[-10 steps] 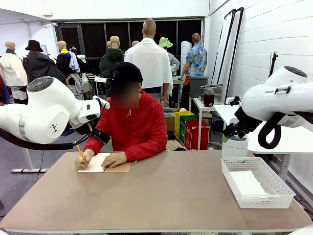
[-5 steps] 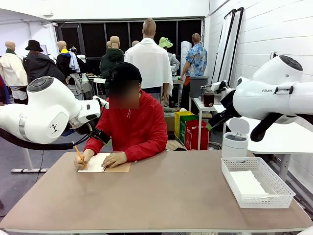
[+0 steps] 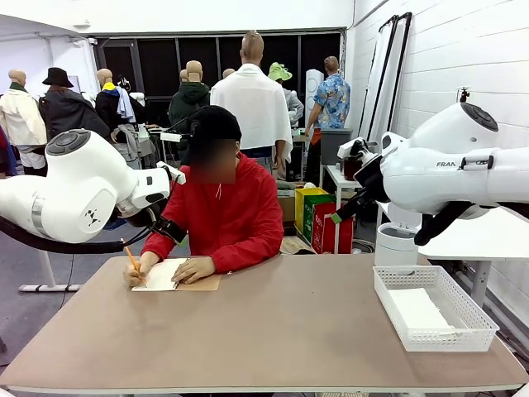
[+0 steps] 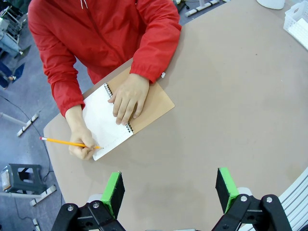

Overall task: Sort the paper based on its condition.
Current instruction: If a person hands you a paper, place it in the Organizing basket , and if it's crumpled, put it in the Trash can.

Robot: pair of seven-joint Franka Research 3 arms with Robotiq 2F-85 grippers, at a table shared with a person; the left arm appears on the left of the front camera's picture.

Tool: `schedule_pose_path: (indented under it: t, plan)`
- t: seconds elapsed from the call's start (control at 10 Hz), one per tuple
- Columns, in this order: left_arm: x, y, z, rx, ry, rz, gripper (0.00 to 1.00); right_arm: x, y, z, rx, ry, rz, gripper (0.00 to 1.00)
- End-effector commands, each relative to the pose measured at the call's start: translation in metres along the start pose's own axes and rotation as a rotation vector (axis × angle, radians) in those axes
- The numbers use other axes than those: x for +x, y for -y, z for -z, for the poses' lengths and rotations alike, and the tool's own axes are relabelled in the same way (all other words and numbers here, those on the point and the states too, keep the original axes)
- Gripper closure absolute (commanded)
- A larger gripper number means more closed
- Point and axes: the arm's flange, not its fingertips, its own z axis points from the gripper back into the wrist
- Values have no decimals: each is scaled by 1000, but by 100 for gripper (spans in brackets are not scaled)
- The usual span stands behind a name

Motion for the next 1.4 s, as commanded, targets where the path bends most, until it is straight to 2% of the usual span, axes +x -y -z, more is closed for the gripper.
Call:
schedule_pose_path:
  t: [0.0,0.1,1.3]
  plan:
    - [0,0,0,2,-2,1,0,-17,-3,4,6,8,-24,0]
    - [0,0,0,2,-2,1,0,0,0,0,0,0,0,0]
    - [0,0,0,2,-2,1,0,0,0,0,0,0,0,0]
